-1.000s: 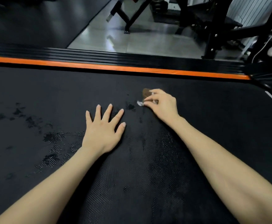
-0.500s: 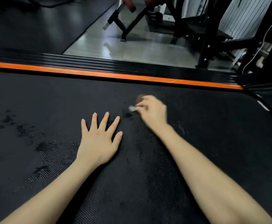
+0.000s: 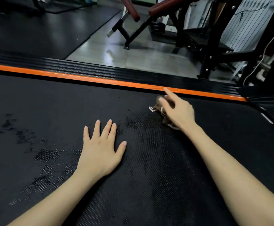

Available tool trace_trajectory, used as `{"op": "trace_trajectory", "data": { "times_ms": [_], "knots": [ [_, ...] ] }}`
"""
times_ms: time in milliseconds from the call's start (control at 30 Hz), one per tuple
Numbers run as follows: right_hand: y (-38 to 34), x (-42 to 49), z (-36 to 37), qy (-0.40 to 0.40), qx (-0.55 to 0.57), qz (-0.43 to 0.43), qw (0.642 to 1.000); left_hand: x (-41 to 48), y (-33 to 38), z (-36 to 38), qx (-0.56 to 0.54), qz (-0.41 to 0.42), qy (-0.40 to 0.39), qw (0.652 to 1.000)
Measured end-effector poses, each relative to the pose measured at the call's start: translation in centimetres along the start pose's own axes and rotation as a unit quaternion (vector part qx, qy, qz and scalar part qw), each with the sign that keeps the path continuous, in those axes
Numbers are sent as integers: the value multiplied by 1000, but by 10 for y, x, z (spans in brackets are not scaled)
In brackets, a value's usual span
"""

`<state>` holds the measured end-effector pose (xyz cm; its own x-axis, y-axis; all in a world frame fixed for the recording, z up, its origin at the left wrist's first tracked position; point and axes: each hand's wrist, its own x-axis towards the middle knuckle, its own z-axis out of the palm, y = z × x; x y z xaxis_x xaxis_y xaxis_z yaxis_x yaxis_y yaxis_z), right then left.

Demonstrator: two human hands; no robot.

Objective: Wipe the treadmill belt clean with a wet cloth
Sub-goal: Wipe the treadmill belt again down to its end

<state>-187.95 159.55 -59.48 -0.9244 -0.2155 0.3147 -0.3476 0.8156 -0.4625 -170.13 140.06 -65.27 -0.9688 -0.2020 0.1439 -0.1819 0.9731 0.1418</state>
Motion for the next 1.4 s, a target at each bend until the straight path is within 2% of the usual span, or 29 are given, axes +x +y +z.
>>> {"op": "trace_trajectory", "data": {
  "times_ms": [67, 133, 200, 267, 467, 567, 633, 700, 767, 833, 900, 967, 1000, 1033, 1133, 1167, 1267, 1300, 1400],
  "knots": [
    [4, 6, 0, 66, -5, 63, 996, 0, 1, 0, -4, -1, 3, 1000],
    [3, 10, 4, 13, -19, 108, 994, -1, 1, -1, -4, -4, 2, 1000],
    [-2, 12, 4, -41, -9, 114, 993, -1, 1, -1, -4, -6, 2, 1000],
    [-6, 13, -10, -22, 0, 80, 997, 0, 1, -2, -4, -7, 0, 1000],
    [-23, -11, -81, 126, 22, -40, 991, -1, 2, -5, 3, -11, -6, 1000],
    [-40, -20, -106, 134, 38, -53, 989, -1, 3, -7, 4, -11, -8, 1000],
    [-48, -23, -116, 101, 9, -52, 993, 0, 3, -7, 3, -13, -11, 1000],
    [-49, -32, -118, 13, -35, -49, 998, 0, 3, -7, 4, -15, -16, 1000],
    [-46, -50, -114, -111, -2, -26, 993, -1, 3, -8, 5, -14, -20, 1000],
    [-44, -56, -111, -164, 64, 1, 984, -1, 3, -9, 3, -15, -19, 1000],
    [-40, -46, -103, -133, 55, 23, 989, -1, 3, -9, -3, -16, -16, 1000],
    [-36, -34, -94, -99, -126, 26, 987, -1, 3, -8, -12, -18, -15, 1000],
    [-33, -33, -91, -75, -226, 2, 971, -2, 3, -8, -13, -19, -15, 1000],
    [-30, -37, -88, -33, -276, -29, 960, -2, 3, -8, -13, -19, -13, 1000],
    [-33, -59, -79, 122, -209, -167, 956, -1, 2, -7, -8, -21, -14, 1000],
    [-34, -65, -73, 111, -204, -197, 953, -1, 2, -7, -6, -21, -15, 1000],
    [-17, -78, -44, -138, -268, -170, 938, -1, 2, -7, -10, -20, -16, 1000],
    [-5, -83, -35, -188, -260, -152, 935, -1, 2, -7, -11, -20, -19, 1000],
    [18, -103, -20, -177, -184, -149, 955, -2, 2, -7, -6, -21, -21, 1000]
  ]
}}
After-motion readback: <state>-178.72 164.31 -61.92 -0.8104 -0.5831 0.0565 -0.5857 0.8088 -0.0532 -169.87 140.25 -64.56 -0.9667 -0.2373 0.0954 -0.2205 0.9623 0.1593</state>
